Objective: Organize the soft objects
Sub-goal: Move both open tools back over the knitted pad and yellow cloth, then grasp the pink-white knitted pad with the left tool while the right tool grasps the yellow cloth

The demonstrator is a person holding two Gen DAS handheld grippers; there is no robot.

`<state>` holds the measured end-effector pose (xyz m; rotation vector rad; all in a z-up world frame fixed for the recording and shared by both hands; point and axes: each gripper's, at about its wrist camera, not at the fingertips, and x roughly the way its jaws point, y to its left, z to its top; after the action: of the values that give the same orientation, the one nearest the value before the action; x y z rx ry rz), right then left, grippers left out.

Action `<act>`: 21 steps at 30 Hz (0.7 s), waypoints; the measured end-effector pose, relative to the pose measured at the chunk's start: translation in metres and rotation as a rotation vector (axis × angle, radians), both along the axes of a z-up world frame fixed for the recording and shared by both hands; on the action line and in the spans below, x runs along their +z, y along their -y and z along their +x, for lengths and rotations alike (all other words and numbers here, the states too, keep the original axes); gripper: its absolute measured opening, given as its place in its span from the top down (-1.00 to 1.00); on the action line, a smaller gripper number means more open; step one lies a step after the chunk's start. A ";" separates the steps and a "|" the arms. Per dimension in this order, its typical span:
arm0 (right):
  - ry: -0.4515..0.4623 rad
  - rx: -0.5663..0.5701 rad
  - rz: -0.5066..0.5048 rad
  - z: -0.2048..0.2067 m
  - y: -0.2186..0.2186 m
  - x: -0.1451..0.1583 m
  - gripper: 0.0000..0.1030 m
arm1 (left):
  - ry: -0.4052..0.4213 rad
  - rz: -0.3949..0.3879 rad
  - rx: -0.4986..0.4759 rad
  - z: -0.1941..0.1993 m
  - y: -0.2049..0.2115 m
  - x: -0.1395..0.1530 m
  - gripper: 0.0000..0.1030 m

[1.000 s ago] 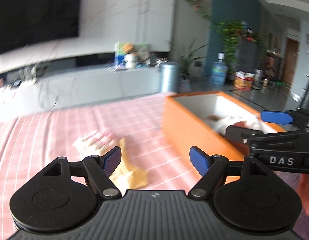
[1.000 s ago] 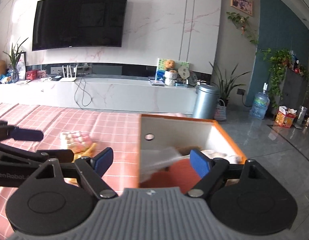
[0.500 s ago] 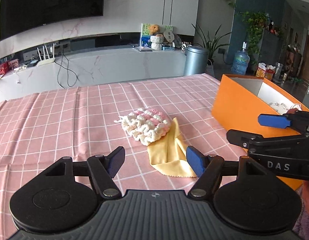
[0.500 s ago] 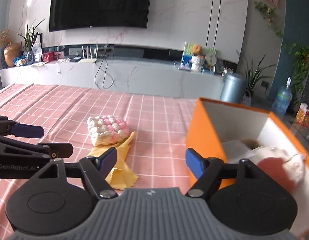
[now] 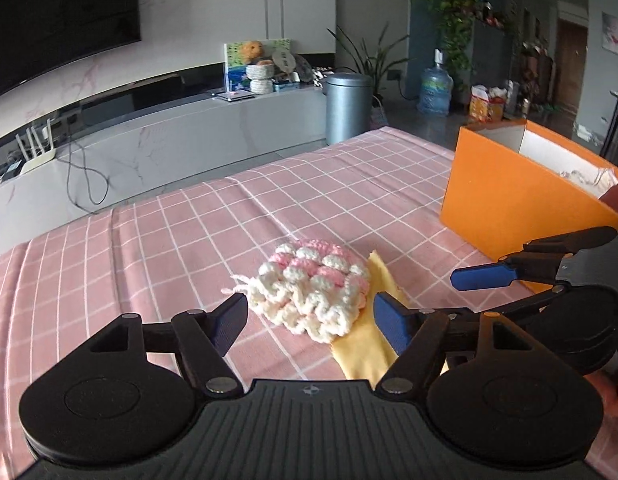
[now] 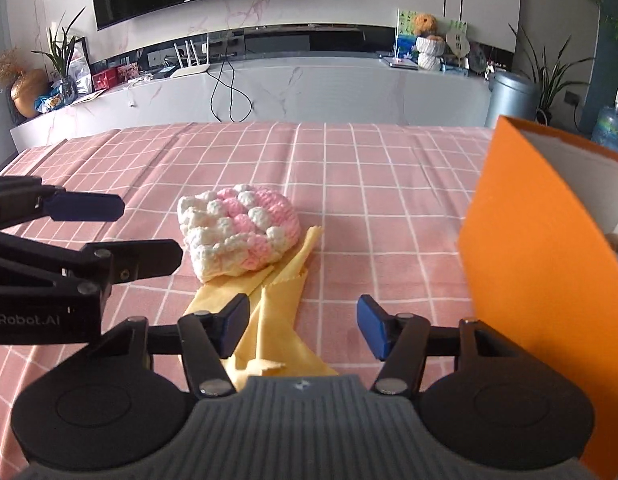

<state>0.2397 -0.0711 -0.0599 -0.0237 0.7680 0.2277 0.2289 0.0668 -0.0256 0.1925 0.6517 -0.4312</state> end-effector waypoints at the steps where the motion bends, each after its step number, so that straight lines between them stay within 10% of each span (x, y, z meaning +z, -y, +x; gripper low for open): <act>1: -0.003 -0.001 0.004 0.004 -0.001 -0.002 -0.06 | 0.001 0.012 -0.011 0.007 0.000 -0.002 -0.73; 15: 0.021 0.127 -0.030 0.026 -0.028 -0.021 0.04 | -0.085 0.039 -0.116 0.063 0.012 -0.033 -0.99; 21: 0.040 0.171 -0.043 0.020 -0.033 -0.020 0.58 | -0.104 0.029 -0.116 0.064 0.014 -0.040 -0.86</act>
<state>0.2593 -0.0380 -0.0802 -0.1347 0.7316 0.3717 0.2926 0.0527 -0.0660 0.2373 0.7511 -0.5459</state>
